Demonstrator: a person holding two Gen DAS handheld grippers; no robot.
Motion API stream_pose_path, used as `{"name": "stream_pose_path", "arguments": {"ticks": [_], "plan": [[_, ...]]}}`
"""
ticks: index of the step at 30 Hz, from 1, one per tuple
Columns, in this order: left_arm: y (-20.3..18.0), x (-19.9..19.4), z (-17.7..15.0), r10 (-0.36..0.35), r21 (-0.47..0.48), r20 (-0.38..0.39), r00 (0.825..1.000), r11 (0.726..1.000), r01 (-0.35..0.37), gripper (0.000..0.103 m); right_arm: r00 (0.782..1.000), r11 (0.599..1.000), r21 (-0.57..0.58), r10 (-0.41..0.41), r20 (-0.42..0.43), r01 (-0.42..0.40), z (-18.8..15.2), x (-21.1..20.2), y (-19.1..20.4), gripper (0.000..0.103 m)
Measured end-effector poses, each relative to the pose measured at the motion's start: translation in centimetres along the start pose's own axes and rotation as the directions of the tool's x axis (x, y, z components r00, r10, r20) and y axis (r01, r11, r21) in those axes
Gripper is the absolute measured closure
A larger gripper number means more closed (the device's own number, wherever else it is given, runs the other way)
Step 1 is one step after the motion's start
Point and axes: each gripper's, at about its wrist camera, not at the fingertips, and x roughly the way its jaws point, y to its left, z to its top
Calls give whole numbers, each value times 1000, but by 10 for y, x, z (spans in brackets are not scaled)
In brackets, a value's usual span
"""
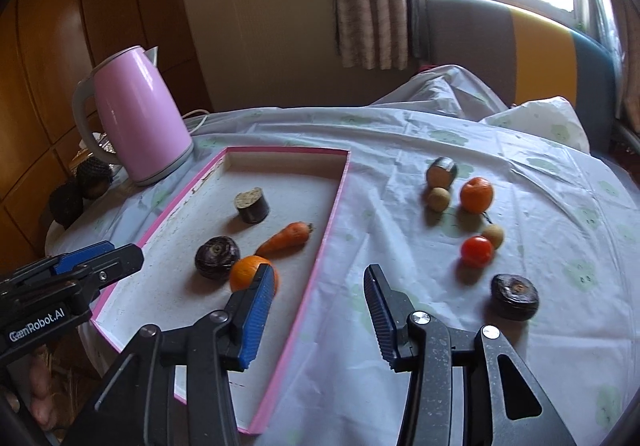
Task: Organize fruits
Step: 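Carry the mandarin orange into the tray and open the right gripper, then grasp the second dark purple beet with the right gripper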
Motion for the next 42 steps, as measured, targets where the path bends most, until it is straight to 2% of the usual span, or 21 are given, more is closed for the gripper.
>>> {"name": "stream_pose_path", "arguments": {"ticks": [11,22,31,42], "plan": [[-18,5,-3,-39,43,-20,999,998,40,55,995,991,92,-96,-14,97,-18,-8,-50,55],[-44,14,0,-90,89,-62,994,991,95,55,981,957,213,-195,-20,195,-34,-21,-111,54],[-72,27,3,-116,140,-102,988,982,129,55,977,942,259,-212,-33,213,-39,-21,-137,54],[-100,46,12,-143,160,-148,979,973,167,55,985,951,261,-168,-27,169,-27,-10,-148,51]]}}
